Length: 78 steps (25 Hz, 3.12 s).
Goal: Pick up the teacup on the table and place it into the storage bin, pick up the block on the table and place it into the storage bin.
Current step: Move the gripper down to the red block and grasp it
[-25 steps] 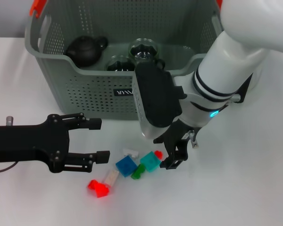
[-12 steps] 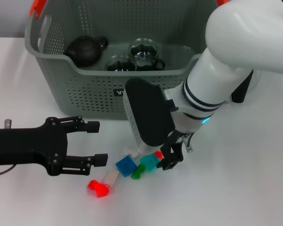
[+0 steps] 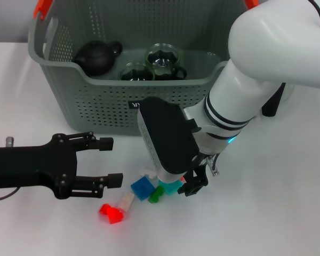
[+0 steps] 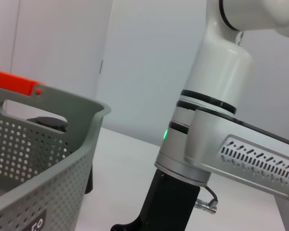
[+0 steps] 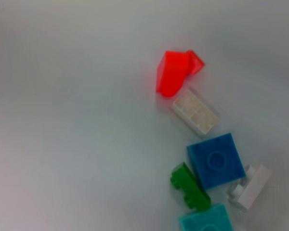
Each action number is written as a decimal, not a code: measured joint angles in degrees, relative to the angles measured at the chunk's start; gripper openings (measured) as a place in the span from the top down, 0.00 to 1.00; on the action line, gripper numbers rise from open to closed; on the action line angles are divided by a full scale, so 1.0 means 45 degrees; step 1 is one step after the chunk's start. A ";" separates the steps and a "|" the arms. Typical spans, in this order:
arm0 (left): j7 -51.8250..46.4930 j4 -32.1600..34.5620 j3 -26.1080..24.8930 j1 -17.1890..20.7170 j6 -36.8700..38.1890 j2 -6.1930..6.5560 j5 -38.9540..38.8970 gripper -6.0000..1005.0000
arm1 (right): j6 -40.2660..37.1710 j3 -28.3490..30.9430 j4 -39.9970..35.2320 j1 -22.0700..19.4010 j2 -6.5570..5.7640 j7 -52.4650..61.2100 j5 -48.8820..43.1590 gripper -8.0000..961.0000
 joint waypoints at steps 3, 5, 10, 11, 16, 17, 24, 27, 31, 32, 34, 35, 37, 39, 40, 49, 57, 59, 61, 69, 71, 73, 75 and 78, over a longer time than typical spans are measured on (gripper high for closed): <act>-0.0068 -0.0014 -0.0149 0.0005 0.0000 -0.0015 -0.0008 0.16 | 0.0006 -0.0029 0.0059 0.0012 -0.0009 -0.0227 -0.0050 0.33; -0.0113 -0.0018 -0.0296 0.0021 -0.0001 -0.0032 -0.0015 0.16 | 0.0001 -0.0054 0.0067 0.0015 -0.0028 -0.0335 -0.0066 0.33; -0.0210 -0.0198 -0.0721 0.0052 -0.0022 -0.0063 -0.0035 0.16 | -0.0112 -0.0063 0.0075 0.0033 -0.0102 -0.0662 -0.0298 0.33; -0.0211 -0.0261 -0.0800 0.0051 -0.0037 -0.0068 -0.0036 0.16 | -0.0128 -0.0066 0.0084 0.0033 -0.0099 -0.0722 -0.0462 0.33; -0.0212 -0.0421 -0.1056 0.0058 -0.0093 -0.0121 -0.0046 0.16 | -0.0143 -0.0107 0.0103 0.0042 -0.0056 -0.0957 -0.0757 0.33; -0.0212 -0.0442 -0.1070 0.0063 -0.0096 -0.0133 -0.0046 0.16 | -0.0147 -0.0107 0.0104 0.0045 -0.0056 -0.0986 -0.0750 0.33; -0.0212 -0.0488 -0.1081 0.0073 -0.0116 -0.0157 -0.0047 0.16 | -0.0121 -0.0107 0.0099 0.0053 0.0008 -0.1041 -0.0618 0.33; -0.0208 -0.0488 -0.1081 0.0078 -0.0118 -0.0157 -0.0047 0.16 | -0.0056 -0.0110 0.0090 0.0054 0.0008 -0.1052 -0.0449 0.33; -0.0195 -0.0488 -0.1081 0.0078 -0.0132 -0.0157 -0.0047 0.16 | 0.0085 -0.0126 0.0098 0.0054 0.0007 -0.1050 -0.0340 0.35; -0.0194 -0.0488 -0.1081 0.0078 -0.0133 -0.0157 -0.0046 0.16 | 0.0133 -0.0127 0.0123 0.0054 0.0008 -0.1041 -0.0331 0.36; -0.0194 -0.0486 -0.1080 0.0078 -0.0136 -0.0158 -0.0046 0.16 | 0.0183 -0.0127 0.0197 0.0053 0.0010 -0.1040 -0.0331 0.36; -0.0195 -0.0486 -0.1080 0.0082 -0.0137 -0.0158 -0.0046 0.16 | 0.0199 -0.0127 0.0227 0.0050 0.0016 -0.1041 -0.0331 0.37; -0.0196 -0.0486 -0.1081 0.0093 -0.0137 -0.0158 -0.0039 0.16 | 0.0261 -0.0145 0.0232 0.0023 0.0024 -0.1042 -0.0323 0.38; -0.0197 -0.0486 -0.1080 0.0099 -0.0147 -0.0158 -0.0032 0.16 | 0.0297 -0.0165 0.0234 -0.0010 0.0027 -0.1043 -0.0316 0.43; -0.0199 -0.0486 -0.1080 0.0099 -0.0151 -0.0158 -0.0032 0.16 | 0.0316 -0.0174 0.0236 -0.0020 0.0026 -0.1043 -0.0314 0.46; -0.0209 -0.0486 -0.1079 0.0097 -0.0178 -0.0158 -0.0046 0.16 | 0.0372 -0.0329 0.0263 -0.0063 0.0027 -0.1087 -0.0312 0.53; -0.0212 -0.0504 -0.1079 0.0126 -0.0178 -0.0158 -0.0041 0.16 | 0.0776 -0.0600 0.0723 0.0054 0.0046 -0.1225 0.0094 0.54; -0.0212 -0.0506 -0.1080 0.0133 -0.0178 -0.0158 -0.0038 0.16 | 0.0800 -0.0627 0.0726 0.0059 0.0047 -0.1236 0.0134 0.54; -0.0212 -0.0507 -0.1094 0.0135 -0.0177 -0.0158 -0.0025 0.16 | 0.0811 -0.0626 0.0728 0.0061 0.0047 -0.1245 0.0136 0.54; -0.0212 -0.0508 -0.1189 0.0137 -0.0175 -0.0158 0.0010 0.16 | 0.0845 -0.0623 0.0730 0.0072 0.0047 -0.1248 0.0137 0.54; -0.0212 -0.0507 -0.1193 0.0137 -0.0175 -0.0158 0.0020 0.16 | 0.0877 -0.0620 0.0730 0.0073 0.0047 -0.1247 0.0137 0.54; -0.0212 -0.0508 -0.1199 0.0137 -0.0175 -0.0158 0.0022 0.16 | 0.0917 -0.0616 0.0734 0.0073 0.0047 -0.1238 0.0137 0.54; -0.0212 -0.0507 -0.1208 0.0137 -0.0175 -0.0158 0.0024 0.16 | 0.0932 -0.0614 0.0753 0.0073 0.0047 -0.1208 0.0137 0.54; -0.0212 -0.0507 -0.1218 0.0137 -0.0178 -0.0156 0.0033 0.16 | 0.0940 -0.0614 0.0766 0.0073 0.0046 -0.1177 0.0137 0.54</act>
